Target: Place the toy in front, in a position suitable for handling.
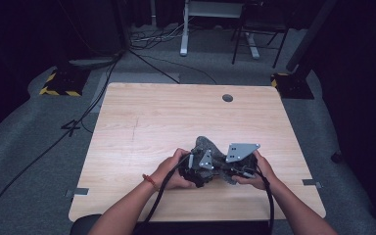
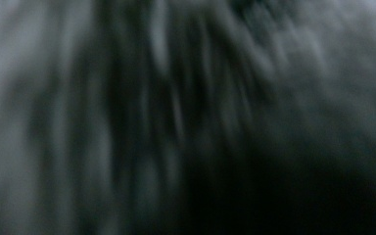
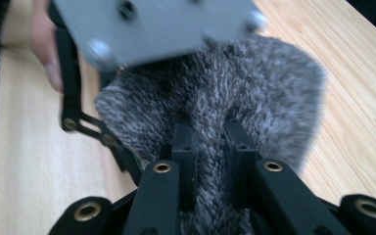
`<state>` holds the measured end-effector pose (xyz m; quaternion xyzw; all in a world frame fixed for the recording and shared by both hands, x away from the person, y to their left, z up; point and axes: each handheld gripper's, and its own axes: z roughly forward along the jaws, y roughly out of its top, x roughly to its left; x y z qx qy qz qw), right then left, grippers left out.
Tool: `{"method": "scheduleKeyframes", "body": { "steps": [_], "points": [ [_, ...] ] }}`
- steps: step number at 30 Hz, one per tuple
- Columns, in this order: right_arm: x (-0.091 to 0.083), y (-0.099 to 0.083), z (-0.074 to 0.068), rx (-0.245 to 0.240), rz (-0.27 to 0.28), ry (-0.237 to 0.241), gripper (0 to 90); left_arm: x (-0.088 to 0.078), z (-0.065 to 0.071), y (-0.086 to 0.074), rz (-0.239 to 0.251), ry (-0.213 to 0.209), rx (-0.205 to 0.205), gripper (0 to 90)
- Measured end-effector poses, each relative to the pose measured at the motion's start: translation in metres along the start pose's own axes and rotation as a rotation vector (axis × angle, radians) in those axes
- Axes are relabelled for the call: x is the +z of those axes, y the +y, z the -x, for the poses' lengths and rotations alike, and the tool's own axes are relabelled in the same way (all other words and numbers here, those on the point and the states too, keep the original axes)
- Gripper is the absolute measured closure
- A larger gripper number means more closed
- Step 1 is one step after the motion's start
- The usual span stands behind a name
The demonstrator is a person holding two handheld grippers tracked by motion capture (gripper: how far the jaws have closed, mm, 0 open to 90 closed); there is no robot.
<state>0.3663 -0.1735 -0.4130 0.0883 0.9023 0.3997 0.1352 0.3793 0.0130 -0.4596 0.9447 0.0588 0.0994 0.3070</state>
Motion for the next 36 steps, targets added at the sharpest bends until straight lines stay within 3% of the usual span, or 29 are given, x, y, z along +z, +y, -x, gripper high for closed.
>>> {"method": "scheduleKeyframes", "body": {
  "steps": [5,8,12,17,22,24,26,29,30,36],
  "points": [
    [0.000,0.001,-0.002,0.001,0.013,0.014,79.3,-0.004,-0.001,-0.001,0.005,0.022,-0.002,33.9],
    [-0.003,-0.002,0.000,-0.010,-0.002,-0.008,79.5,-0.006,-0.003,-0.002,0.003,0.041,-0.014,33.9],
    [-0.007,-0.013,0.007,0.024,-0.010,-0.030,79.5,-0.010,-0.006,-0.005,0.017,0.040,-0.027,33.9],
    [-0.012,-0.029,0.018,0.090,-0.013,-0.057,79.5,-0.021,-0.009,-0.008,0.090,0.023,-0.058,33.9],
    [-0.013,-0.038,0.021,0.128,-0.012,-0.060,79.5,-0.026,-0.008,-0.008,0.124,0.013,-0.053,33.9],
    [-0.012,-0.044,0.025,0.162,-0.004,-0.044,79.5,-0.031,-0.007,-0.007,0.168,-0.010,-0.067,33.9],
    [-0.011,-0.046,0.026,0.169,-0.007,-0.046,79.5,-0.033,-0.007,-0.007,0.175,-0.018,-0.068,33.9],
    [-0.012,-0.047,0.028,0.199,0.050,0.002,79.4,-0.032,-0.003,-0.005,0.171,-0.016,-0.055,33.9],
    [-0.015,-0.045,0.027,0.196,0.095,0.027,79.5,-0.031,-0.003,-0.005,0.174,-0.024,-0.057,33.8],
    [-0.015,-0.042,0.021,0.188,0.143,0.052,79.7,-0.024,-0.002,-0.003,0.166,-0.039,-0.056,33.0]
  ]
}}
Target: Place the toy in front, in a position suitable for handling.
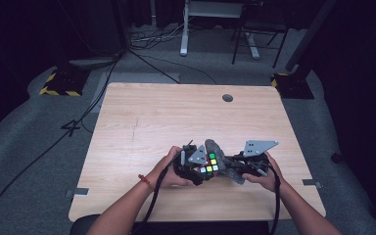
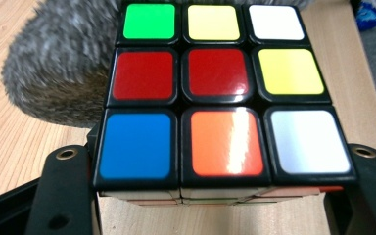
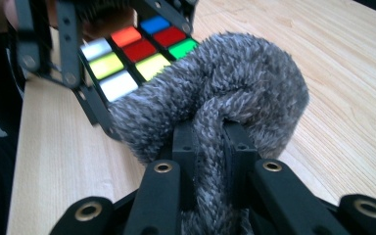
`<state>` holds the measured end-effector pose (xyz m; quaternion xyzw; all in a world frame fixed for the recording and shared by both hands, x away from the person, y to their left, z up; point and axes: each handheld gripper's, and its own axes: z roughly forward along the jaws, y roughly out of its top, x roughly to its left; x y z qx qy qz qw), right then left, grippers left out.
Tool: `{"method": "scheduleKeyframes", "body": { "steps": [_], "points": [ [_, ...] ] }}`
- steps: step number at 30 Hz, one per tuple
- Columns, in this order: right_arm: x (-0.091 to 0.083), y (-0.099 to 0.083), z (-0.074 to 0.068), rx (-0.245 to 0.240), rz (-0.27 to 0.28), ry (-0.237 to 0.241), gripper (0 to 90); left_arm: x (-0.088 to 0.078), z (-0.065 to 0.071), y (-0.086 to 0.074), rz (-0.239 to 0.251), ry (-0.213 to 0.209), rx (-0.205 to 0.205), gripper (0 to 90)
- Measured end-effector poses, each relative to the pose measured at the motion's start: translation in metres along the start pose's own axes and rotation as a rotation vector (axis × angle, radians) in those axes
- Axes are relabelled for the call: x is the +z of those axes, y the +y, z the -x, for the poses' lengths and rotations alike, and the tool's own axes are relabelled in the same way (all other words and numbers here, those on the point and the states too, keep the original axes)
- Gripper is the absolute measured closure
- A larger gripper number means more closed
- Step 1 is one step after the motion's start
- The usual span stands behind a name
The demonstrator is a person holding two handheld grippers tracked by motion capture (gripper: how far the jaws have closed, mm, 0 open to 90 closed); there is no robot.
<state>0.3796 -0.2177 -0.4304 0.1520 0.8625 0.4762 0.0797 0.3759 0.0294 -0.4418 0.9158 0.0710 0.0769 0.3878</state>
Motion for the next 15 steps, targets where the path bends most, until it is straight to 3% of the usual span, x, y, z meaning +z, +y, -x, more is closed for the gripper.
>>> {"method": "scheduleKeyframes", "body": {
  "steps": [2,3,6,12,15],
  "points": [
    [-0.004,0.002,0.000,0.031,0.077,0.066,79.8,0.003,0.001,0.001,-0.024,0.003,0.007,33.3],
    [-0.005,0.004,-0.002,0.024,0.079,0.074,79.8,0.008,0.005,0.001,-0.047,0.016,0.029,33.3],
    [-0.003,0.009,-0.009,-0.023,0.053,0.050,79.8,0.011,0.006,0.001,-0.051,0.005,0.036,33.2],
    [-0.003,0.010,-0.011,-0.035,0.037,0.030,79.7,0.007,0.005,0.001,-0.038,0.026,0.038,33.4],
    [-0.003,0.006,-0.006,-0.036,0.006,-0.003,79.7,-0.001,0.001,0.002,0.002,0.045,0.027,33.5]
  ]
}}
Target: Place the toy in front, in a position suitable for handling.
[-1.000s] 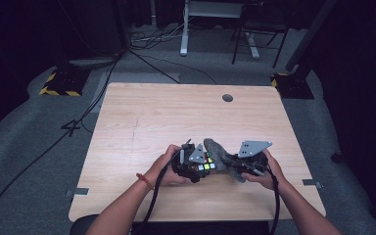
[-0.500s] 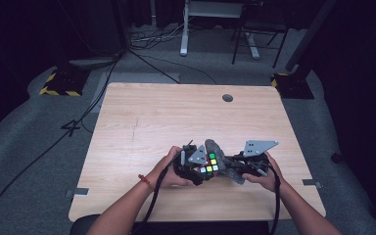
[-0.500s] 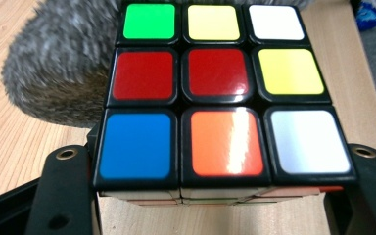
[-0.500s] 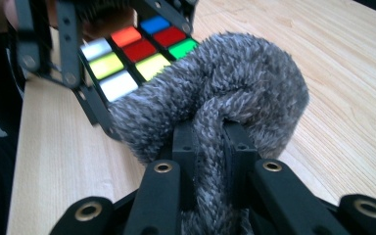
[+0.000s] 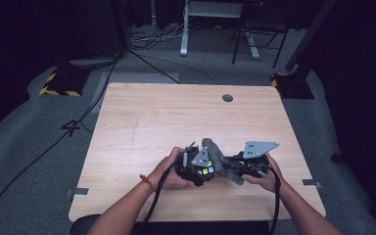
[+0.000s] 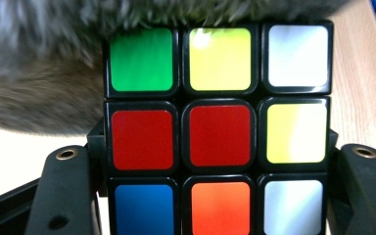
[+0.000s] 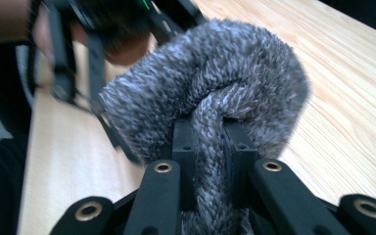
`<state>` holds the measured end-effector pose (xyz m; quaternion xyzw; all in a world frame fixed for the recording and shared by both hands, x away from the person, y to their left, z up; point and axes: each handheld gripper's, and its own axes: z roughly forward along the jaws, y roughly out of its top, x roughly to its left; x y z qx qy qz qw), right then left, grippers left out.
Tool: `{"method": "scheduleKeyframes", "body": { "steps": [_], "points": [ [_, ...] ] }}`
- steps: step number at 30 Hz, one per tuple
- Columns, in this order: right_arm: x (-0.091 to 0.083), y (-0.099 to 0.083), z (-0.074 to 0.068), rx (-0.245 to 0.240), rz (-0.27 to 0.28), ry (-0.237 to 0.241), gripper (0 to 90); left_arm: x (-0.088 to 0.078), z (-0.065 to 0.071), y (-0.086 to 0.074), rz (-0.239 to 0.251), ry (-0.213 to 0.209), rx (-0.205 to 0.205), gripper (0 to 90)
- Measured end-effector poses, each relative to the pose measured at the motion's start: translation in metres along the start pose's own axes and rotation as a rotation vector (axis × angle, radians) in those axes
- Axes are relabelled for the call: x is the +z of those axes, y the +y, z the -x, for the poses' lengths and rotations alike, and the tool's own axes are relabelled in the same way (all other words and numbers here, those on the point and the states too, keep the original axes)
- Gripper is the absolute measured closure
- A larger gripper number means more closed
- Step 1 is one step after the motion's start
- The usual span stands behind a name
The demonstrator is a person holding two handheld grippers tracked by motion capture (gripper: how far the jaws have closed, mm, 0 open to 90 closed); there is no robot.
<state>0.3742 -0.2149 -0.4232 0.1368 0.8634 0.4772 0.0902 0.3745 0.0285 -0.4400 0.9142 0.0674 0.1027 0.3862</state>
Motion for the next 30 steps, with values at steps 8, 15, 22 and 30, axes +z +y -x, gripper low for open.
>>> {"method": "scheduleKeyframes", "body": {
  "steps": [8,15,22,30],
  "points": [
    [0.004,-0.009,0.009,0.050,-0.042,0.012,79.7,-0.023,-0.008,-0.002,0.075,0.042,-0.028,33.6],
    [0.009,-0.013,0.010,0.067,-0.089,0.021,79.7,-0.030,-0.009,-0.002,0.107,0.060,-0.032,33.6],
    [0.007,-0.012,0.010,0.079,-0.019,0.074,79.6,-0.025,-0.008,-0.002,0.082,0.044,-0.019,33.6],
    [-0.013,0.000,0.003,0.024,0.097,0.073,79.6,-0.005,-0.002,-0.003,-0.016,0.039,-0.005,33.6]
  ]
}}
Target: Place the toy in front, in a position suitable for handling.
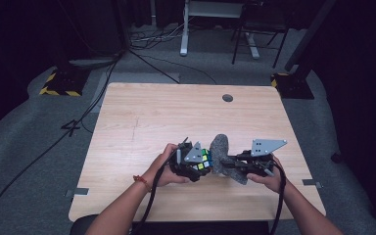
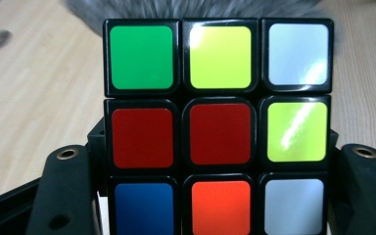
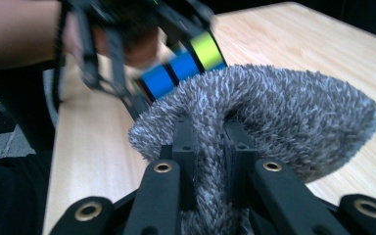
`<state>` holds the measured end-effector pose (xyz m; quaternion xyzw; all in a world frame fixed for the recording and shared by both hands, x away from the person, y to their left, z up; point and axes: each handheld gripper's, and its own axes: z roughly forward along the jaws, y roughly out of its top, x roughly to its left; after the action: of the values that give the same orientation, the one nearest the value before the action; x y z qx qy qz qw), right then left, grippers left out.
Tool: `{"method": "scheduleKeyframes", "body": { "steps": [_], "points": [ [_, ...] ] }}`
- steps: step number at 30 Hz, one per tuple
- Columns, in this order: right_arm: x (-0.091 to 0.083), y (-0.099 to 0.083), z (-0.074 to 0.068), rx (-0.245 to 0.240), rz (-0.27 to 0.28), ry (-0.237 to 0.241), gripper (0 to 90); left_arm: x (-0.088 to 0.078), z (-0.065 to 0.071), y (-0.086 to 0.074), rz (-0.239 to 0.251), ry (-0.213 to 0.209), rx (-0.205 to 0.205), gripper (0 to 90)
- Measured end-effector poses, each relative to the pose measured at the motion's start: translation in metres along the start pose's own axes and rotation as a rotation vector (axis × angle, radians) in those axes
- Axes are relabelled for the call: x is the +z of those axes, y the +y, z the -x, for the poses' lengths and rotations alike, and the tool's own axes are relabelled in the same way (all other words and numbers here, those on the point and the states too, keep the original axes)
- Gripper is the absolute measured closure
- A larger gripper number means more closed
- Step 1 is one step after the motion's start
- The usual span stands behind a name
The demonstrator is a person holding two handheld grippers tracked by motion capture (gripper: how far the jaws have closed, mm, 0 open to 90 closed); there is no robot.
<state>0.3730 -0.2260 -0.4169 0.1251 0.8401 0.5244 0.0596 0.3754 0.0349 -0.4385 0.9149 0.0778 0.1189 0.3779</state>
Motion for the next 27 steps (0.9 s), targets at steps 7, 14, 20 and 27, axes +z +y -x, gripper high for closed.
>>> {"method": "scheduleKeyframes", "body": {
  "steps": [7,14,20,27],
  "points": [
    [0.003,0.007,-0.009,-0.038,0.010,-0.021,79.5,0.007,0.008,0.005,-0.005,-0.025,0.033,33.5],
    [0.011,-0.001,-0.002,-0.016,-0.079,-0.075,79.6,-0.009,0.005,0.006,0.052,-0.018,0.030,33.5],
    [0.016,-0.005,0.000,-0.009,-0.117,-0.066,79.5,-0.016,0.002,0.006,0.060,0.003,0.028,33.5],
    [0.012,0.000,-0.010,-0.045,-0.070,-0.023,79.5,-0.014,0.002,0.004,0.039,0.007,0.027,33.5]
  ]
}}
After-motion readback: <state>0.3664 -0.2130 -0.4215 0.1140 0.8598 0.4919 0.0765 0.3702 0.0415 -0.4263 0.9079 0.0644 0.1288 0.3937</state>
